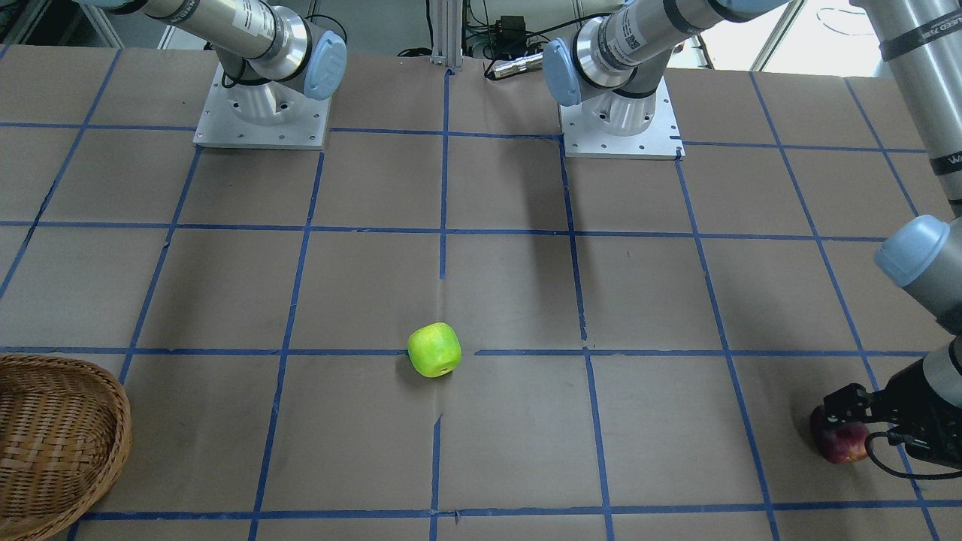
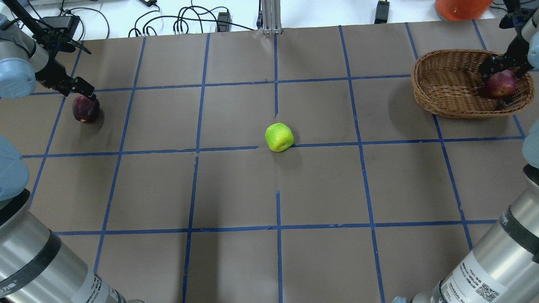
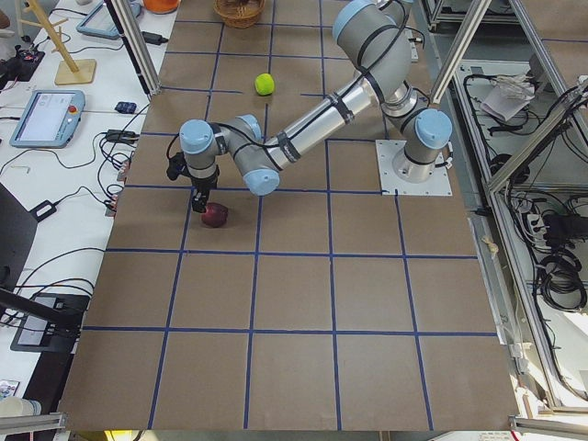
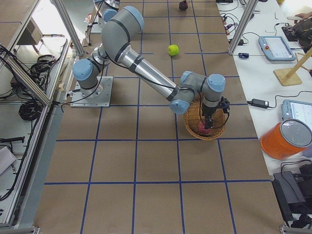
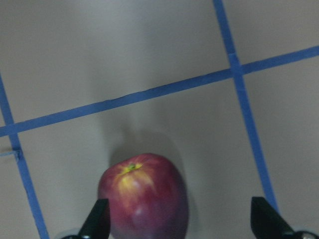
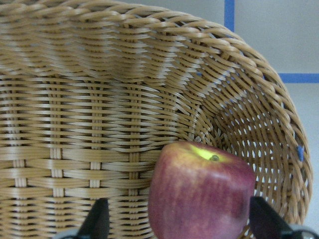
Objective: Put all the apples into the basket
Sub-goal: 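Grasp the dark red apple with left gripper while right leaves basket, then grasp the green apple with right gripper while left lifts dark apple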
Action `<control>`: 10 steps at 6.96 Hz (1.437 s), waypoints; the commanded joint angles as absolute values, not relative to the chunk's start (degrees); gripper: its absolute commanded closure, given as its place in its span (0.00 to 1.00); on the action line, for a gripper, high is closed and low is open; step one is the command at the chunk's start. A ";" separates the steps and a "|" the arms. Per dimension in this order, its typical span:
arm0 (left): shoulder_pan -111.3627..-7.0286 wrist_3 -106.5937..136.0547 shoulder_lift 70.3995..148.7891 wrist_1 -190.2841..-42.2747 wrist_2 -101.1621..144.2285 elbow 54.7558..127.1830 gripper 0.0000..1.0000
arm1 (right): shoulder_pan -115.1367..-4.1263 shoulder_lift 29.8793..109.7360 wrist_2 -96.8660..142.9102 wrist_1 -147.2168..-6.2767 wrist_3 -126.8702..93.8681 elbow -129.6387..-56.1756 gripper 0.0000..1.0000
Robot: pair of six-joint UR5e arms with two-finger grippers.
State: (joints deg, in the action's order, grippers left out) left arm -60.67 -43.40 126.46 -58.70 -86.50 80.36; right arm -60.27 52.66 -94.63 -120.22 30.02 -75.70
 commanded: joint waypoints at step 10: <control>-62.75 -34.14 120.20 -65.70 -82.71 86.00 0.69 | -103.07 65.04 -84.23 -113.08 19.69 -88.65 0.00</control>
State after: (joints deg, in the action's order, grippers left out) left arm -61.76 -38.49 125.81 -60.95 -83.03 82.27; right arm -99.45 65.27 -86.33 -108.44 19.78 -84.89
